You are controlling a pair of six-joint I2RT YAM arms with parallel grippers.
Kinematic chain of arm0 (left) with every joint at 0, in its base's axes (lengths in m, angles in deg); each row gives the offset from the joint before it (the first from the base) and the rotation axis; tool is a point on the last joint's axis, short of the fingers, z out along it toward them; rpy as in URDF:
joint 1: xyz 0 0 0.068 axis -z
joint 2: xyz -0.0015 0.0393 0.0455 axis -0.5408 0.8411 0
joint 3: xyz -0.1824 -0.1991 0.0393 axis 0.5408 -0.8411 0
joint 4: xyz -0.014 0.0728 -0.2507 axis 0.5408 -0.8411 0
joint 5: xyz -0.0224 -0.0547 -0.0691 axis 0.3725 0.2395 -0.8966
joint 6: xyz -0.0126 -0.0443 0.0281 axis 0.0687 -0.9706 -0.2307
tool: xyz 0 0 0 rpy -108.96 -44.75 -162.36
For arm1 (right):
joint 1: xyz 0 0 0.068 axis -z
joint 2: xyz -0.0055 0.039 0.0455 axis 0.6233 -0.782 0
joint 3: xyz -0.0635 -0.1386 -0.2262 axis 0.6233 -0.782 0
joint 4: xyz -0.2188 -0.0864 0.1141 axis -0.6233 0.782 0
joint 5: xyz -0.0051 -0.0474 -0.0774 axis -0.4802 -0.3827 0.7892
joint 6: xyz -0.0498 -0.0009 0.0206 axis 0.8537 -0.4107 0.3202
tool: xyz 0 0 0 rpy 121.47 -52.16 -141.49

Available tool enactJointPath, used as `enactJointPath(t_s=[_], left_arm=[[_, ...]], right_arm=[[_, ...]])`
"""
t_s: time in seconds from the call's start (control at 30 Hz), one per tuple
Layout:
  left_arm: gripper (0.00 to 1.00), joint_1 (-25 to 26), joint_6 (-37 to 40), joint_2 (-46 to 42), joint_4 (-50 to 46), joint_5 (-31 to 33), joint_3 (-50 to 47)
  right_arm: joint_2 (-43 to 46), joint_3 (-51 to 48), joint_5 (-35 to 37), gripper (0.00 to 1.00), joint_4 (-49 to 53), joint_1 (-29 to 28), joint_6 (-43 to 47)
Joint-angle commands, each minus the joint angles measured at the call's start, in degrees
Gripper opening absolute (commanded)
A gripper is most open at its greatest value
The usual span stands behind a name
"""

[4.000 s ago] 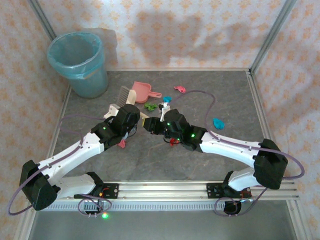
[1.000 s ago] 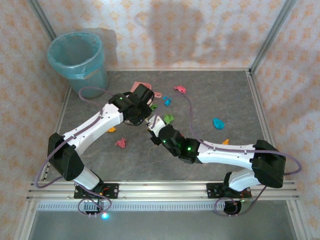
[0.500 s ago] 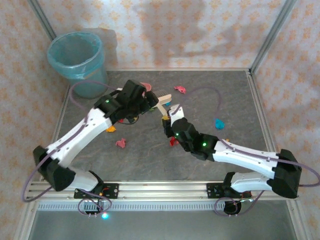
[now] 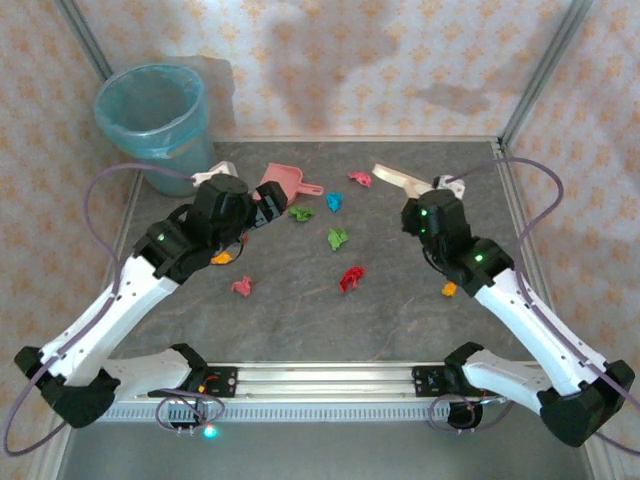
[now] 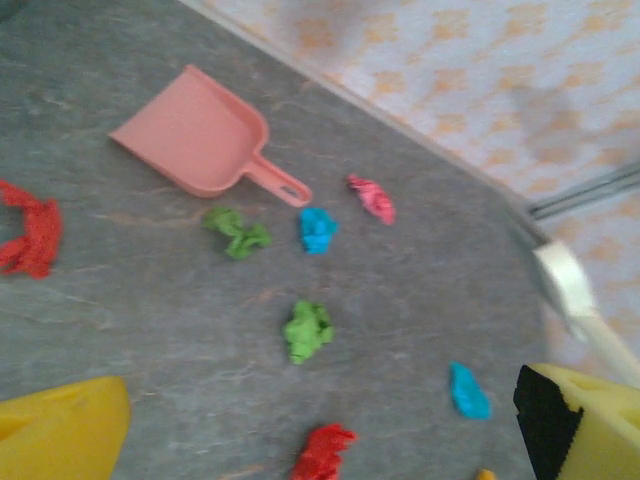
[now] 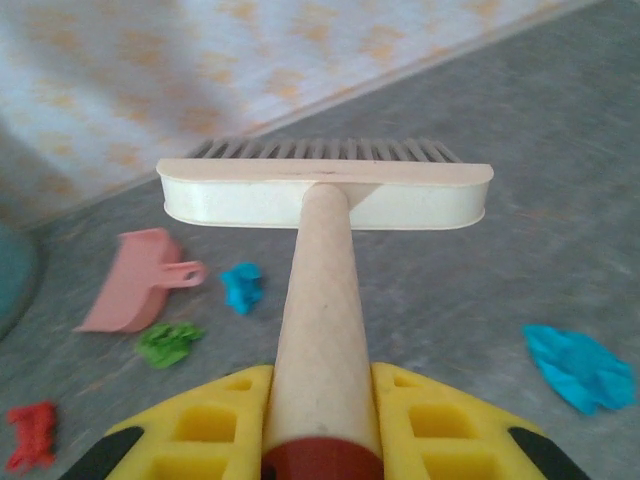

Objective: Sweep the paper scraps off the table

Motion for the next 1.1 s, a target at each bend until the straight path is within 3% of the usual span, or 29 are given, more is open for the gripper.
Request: enactJointPath(t_s=[0.0,0.1,0.23,0.43,0.67,0.87,1.07], left_arm=[[0.98,0.4,-1.4,5.6,-8.3,7.5,5.5],[0.97,0.4,-7.3,12.5,-11.6,10.1,9.9],[0.97,0.4,-15.6,24.0,-14.7,9.0,18.0],[0.96,0.3,-23.5,45.2,-24.1,10.7,38.7],[0.94,-1.0,-29.0,68.2,-30.3,6.9,61.6],[0.92,-2.3,-29.2,76.0,-20.9,3.9,64.6],[0.92,-2.6,-32.0,79.4,-20.1,6.4,65.5]], right_arm=[[-1.1,1.3,-1.8,0.00,8.3,5.3,-2.7],[-0.4,-3.9,2.7,0.00,4.0,5.9,-2.5],[2.8,-13.2,7.6,0.00,-4.8,5.9,-3.1],[7.0,-18.4,8.3,0.00,-10.4,5.9,-2.5],[8.4,-20.9,8.7,0.00,-13.1,5.9,-2.4],[8.4,-21.3,7.5,0.00,-13.6,5.8,-2.3],[8.9,-21.3,7.3,0.00,-13.5,5.8,-2.5]])
